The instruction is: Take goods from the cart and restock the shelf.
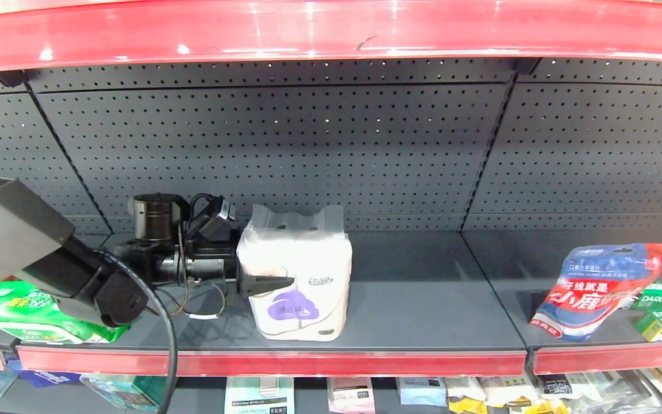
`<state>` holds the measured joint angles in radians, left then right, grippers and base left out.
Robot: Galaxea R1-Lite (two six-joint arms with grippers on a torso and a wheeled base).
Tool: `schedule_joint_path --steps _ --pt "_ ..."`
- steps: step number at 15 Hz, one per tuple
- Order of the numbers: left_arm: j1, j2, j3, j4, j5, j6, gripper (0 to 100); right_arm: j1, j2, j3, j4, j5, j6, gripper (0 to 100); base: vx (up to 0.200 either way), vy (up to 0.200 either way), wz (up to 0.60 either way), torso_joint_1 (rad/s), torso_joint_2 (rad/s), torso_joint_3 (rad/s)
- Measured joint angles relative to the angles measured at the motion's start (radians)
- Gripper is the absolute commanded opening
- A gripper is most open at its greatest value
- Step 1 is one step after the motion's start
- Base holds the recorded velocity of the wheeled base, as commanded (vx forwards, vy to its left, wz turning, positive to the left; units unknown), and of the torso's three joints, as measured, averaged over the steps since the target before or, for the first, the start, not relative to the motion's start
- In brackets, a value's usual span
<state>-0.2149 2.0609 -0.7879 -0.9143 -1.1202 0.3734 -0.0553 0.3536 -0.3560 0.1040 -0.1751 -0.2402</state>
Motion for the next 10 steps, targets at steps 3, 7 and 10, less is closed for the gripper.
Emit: schedule_joint_path --steps 3,7,10 --pt "0.000 -0.023 0.030 -0.002 -0.019 0.001 0 0.000 0.001 0.000 0.000 0.000 0.000 0 0.000 0.000 0.00 0.000 0.00 0.000" --pt "0.003 -0.032 0.058 -0.014 -0.026 0.009 0 0.000 0.007 -0.005 0.000 0.000 0.000 0 0.000 0.000 0.00 0.000 0.00 0.000" --pt "0.005 -0.028 0.052 -0.016 -0.027 0.004 0 0.000 0.013 -0.006 0.000 0.000 0.000 0 0.000 0.000 0.00 0.000 0.00 0.000"
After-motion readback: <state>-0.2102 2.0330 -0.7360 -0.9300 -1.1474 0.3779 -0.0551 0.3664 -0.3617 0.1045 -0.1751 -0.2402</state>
